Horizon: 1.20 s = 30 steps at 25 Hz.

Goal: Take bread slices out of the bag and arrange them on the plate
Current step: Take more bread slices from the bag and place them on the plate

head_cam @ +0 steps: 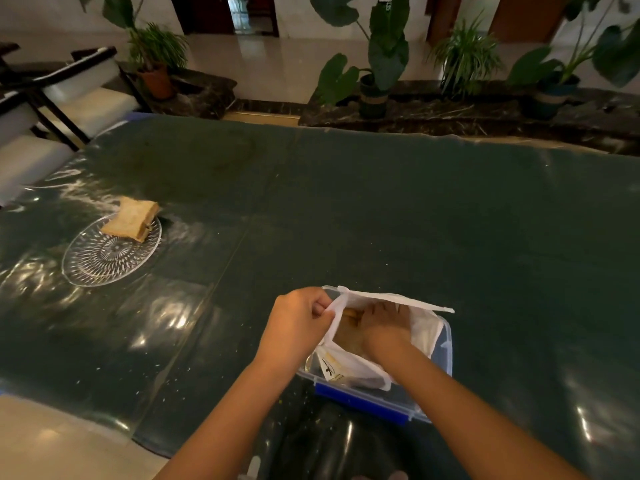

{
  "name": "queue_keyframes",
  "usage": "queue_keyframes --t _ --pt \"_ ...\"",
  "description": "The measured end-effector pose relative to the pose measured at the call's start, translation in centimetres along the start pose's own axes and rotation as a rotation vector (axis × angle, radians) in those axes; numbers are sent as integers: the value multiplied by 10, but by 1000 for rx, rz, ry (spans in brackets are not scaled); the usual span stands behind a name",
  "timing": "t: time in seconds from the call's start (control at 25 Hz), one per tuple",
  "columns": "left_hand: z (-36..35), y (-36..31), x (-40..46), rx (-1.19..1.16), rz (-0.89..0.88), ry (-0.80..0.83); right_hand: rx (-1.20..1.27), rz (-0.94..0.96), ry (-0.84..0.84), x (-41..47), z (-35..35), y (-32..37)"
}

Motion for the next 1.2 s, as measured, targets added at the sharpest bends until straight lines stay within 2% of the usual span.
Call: queue_keyframes --t 0.08,0.24,0.36,0.44,0.52,0.56,0.64,0.68,0.88,1.08,1.2 --pt "-1 1 1 -9 9 -2 83 -51 -7 -3 -2 -1" --pt "-3 4 1 -46 22 -7 73 197 118 -9 -7 2" --pt "-2 6 3 -58 31 -18 66 261 -5 -11 3 -6" --pt "-1 9 5 -67 33 -26 92 434 -53 -19 11 -6" --pt "2 13 9 -91 27 -35 192 498 -44 -33 23 -10" --pt "3 16 11 -108 20 -38 131 534 -123 -37 33 -14" --pt "6 19 15 -160 5 -28 80 555 -304 -41 55 -22" --pt "7 20 17 -193 -7 -12 110 535 -332 -44 65 -26" --pt "17 12 22 -269 -98 100 383 421 -369 -53 98 -45" --pt "22 -10 17 -236 -300 211 562 381 -395 -59 126 -48" --pt "20 -30 24 -148 -414 175 607 434 -449 -62 152 -48"
Point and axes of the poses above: each hand's wrist, its own x-axis towards the middle knuckle, its own z-axis out of the back of the hand, y = z × x, the point moved 2 cm from there along x, towards the middle knuckle, and after that the axes turned 8 degrees about -y, right-handed, at the moved point
